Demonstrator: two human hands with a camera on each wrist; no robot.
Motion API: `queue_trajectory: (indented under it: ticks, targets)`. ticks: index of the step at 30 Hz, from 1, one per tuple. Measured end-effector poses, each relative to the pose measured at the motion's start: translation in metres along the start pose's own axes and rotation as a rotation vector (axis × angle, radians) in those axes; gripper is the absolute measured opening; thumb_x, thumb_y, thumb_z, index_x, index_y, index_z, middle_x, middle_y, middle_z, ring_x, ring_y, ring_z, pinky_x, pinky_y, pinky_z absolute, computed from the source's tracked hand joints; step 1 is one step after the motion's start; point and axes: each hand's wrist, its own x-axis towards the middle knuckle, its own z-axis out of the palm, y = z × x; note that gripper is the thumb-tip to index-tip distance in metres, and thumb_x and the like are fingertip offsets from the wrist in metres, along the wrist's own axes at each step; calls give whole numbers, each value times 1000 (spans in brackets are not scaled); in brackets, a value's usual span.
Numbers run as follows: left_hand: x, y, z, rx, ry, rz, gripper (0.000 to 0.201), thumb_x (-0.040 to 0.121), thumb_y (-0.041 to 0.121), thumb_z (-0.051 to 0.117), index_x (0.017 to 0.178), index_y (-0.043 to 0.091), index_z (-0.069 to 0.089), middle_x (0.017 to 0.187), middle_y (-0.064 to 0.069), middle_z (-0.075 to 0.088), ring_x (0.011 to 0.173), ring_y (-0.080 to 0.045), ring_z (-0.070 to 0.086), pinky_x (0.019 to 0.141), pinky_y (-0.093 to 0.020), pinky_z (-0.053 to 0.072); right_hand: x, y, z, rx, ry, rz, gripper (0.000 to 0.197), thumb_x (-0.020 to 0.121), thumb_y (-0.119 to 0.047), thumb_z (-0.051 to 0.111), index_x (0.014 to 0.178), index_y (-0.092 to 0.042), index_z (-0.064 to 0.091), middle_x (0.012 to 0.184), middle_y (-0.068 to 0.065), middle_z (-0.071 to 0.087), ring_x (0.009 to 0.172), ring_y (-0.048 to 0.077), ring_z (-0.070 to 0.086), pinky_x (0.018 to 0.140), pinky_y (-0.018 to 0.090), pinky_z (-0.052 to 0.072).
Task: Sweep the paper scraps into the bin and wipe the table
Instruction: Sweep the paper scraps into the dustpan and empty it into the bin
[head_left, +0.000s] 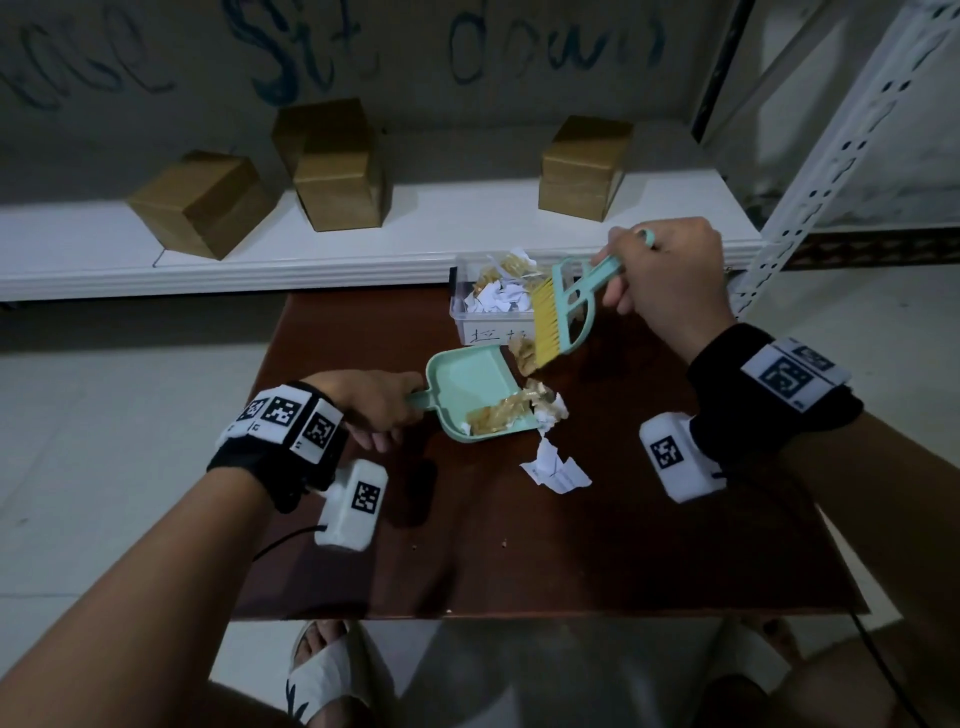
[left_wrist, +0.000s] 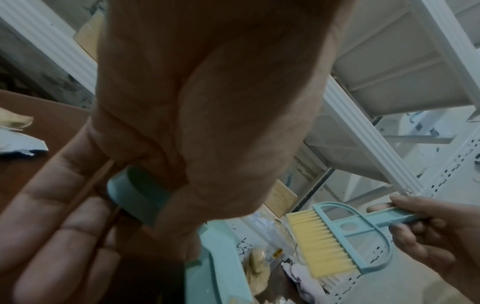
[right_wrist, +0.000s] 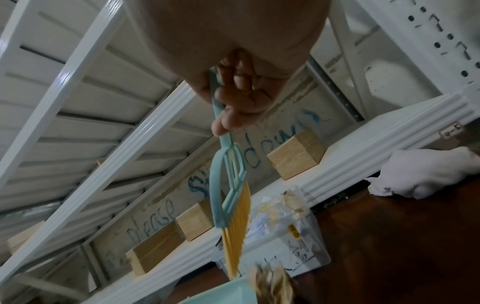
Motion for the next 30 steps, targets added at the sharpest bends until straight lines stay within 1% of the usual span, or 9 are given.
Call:
queue_trajectory:
  ticks: [3,7,10,13,17,19,22,27,30]
  targets:
    - [1,-2,-1,-17,2,1,29,107,17,41,136,18,42,91,-10,67,71,-24,67,65,-34,56,4,2,-5,-13,27,-38,41,101,-29,56,72,-9,76,55,12,68,43,16,61,56,27,50]
    - [-2,-1,-5,20,-14,-2,25,105,11,43,130,17,44,92,-8,67,78,-25,68,67,-34,56,14,10,-12,-251,-26,-113,48,95,-37,53,68,-2,71,56,14,64,54,31,63,64,47,56]
    - [-7,-2,-7,98,-14,-9,19,103,9,45,117,21,48,89,-4,66,71,-19,65,62,-28,55,10,14,-10,-583,-190,-113,43,98,-32,51,65,-6,60,64,8,59,69,31,59,69,36,48]
    - [-8,-4,-11,153,-7,-15,18,103,15,45,119,21,51,92,-5,65,69,-16,64,62,-27,56,-6,23,5,-706,-275,-134,41,99,-28,53,63,-9,54,67,8,53,74,30,53,68,35,40]
    - [-8,-7,-13,164,36,14,14,100,20,53,112,25,57,87,-5,71,70,-17,66,59,-26,55,-20,33,27,-580,-317,-219,51,97,-27,56,53,-9,38,52,9,42,52,24,39,65,41,46]
    - [-9,-4,-13,168,54,32,11,100,24,57,109,30,56,93,-4,71,76,-17,68,60,-27,57,-25,30,35,-578,-335,-250,53,99,-28,56,54,-6,40,51,12,44,50,25,40,62,40,41]
    - [-8,3,-12,188,91,58,12,100,26,58,110,33,57,91,0,65,70,-14,65,53,-24,53,-33,25,46,-524,-349,-305,55,99,-26,59,53,-12,32,49,9,38,47,21,34,59,37,28]
    - [-5,7,-11,168,118,70,12,99,23,60,108,31,61,85,3,63,66,-12,63,50,-23,51,-42,20,58,-445,-400,-349,57,101,-32,62,56,-8,39,51,4,39,48,13,34,62,30,20]
    - [-4,6,-8,171,103,65,11,98,24,59,108,29,63,86,3,65,73,-15,65,56,-25,51,-40,18,60,-371,-411,-329,55,102,-33,61,58,-3,46,52,7,48,49,17,43,59,38,31]
